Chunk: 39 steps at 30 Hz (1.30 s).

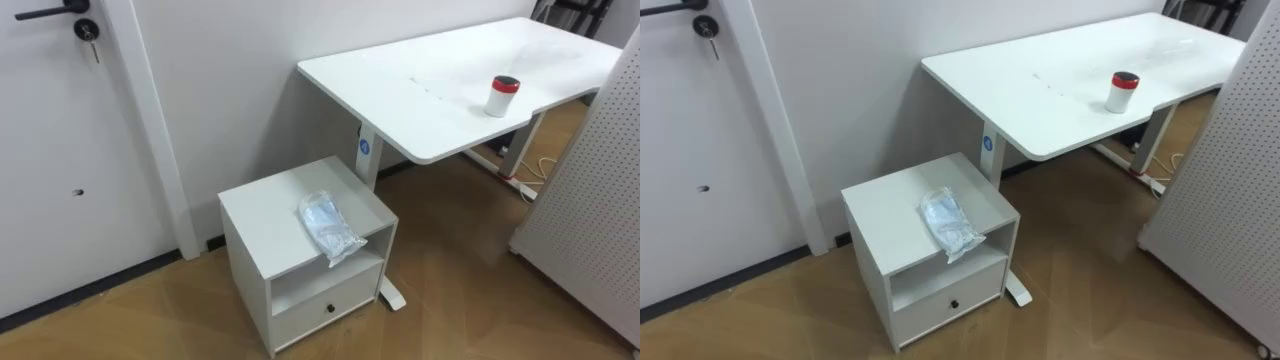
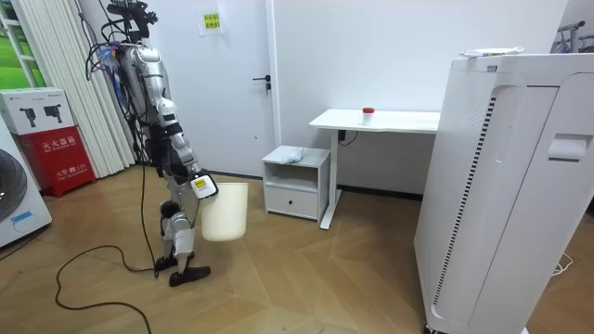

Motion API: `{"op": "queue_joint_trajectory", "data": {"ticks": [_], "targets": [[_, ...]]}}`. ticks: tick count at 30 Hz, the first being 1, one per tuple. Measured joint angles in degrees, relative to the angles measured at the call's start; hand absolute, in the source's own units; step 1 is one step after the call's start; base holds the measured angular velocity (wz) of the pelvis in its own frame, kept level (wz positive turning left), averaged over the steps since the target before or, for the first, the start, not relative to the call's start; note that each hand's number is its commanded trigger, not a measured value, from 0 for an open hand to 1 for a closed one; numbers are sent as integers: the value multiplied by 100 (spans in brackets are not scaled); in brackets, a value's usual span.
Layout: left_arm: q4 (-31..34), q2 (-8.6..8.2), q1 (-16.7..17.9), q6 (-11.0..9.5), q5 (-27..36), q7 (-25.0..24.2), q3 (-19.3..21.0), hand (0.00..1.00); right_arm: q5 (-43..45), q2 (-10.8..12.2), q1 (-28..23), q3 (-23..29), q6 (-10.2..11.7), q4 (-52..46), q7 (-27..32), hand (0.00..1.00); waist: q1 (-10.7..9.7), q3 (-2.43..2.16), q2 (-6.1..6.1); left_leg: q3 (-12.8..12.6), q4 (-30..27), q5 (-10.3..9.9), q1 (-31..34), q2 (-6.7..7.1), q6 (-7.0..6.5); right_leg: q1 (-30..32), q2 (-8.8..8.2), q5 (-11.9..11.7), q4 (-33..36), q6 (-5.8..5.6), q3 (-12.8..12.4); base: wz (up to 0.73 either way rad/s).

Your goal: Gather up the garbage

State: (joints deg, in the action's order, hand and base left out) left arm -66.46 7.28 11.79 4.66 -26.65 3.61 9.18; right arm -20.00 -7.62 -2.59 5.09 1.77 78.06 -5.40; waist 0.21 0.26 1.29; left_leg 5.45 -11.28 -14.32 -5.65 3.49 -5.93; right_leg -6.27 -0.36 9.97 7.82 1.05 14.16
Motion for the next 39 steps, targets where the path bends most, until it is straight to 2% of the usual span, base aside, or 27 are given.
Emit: {"op": "queue_joint_trajectory", "data": {"ticks": [4,6,9,13,14,21,30,33,36,38,39], "targets": [[-3,0,3,0,2,-9,-1,0,-1,0,9,-33,0,6,-18,100,0,19,30,-28,-1,0,11,0,0,4,-7,1,-1,-1,11,0],[-2,0,5,2,1,-10,-1,0,-1,0,12,-34,-2,7,-23,100,1,7,28,-33,1,0,30,1,0,24,-9,1,-1,-1,19,2],[-3,0,28,6,2,-11,1,0,-2,0,13,-33,-16,8,-30,100,1,18,49,-37,-2,0,44,0,0,35,-9,0,1,-2,24,0],[-5,0,33,6,-6,-10,3,0,-3,0,15,-34,-46,7,-38,100,4,-13,54,-48,-3,0,53,-3,0,50,-5,0,8,-2,9,0],[-8,0,29,5,-33,-10,11,0,-4,1,15,-39,-46,7,-39,100,5,3,77,-55,-5,0,53,-5,0,50,-3,0,8,-2,4,0],[-67,0,29,0,-45,43,12,0,-35,2,-5,-51,-33,7,-55,100,7,-11,97,-65,-7,0,59,-5,0,56,-1,0,10,-2,-4,0],[-94,1,24,0,-50,92,10,0,-111,2,-32,-47,-8,3,-111,100,-2,2,97,-63,-10,-1,60,-10,0,55,2,0,16,-2,-1,0],[-117,6,23,8,-50,82,12,0,-109,1,-54,-49,-8,-6,-139,100,-2,-12,121,-69,-49,-1,57,-11,1,52,32,6,46,-2,-2,0],[-120,13,-15,13,-56,74,17,0,-91,1,-55,-43,-12,-15,-177,100,-11,2,157,-255,-279,-57,135,-29,80,72,25,85,179,21,-10,0],[-129,41,-60,11,-53,64,135,0,-86,3,-39,-15,-27,-16,-295,100,7,-7,147,-549,-699,-315,307,-147,160,249,60,316,600,81,12,-3],[-133,52,-63,11,-51,58,178,0,-101,3,-38,-17,-27,-20,-325,100,19,2,162,-623,-821,-375,339,-182,196,274,74,362,686,110,10,-14]]}}
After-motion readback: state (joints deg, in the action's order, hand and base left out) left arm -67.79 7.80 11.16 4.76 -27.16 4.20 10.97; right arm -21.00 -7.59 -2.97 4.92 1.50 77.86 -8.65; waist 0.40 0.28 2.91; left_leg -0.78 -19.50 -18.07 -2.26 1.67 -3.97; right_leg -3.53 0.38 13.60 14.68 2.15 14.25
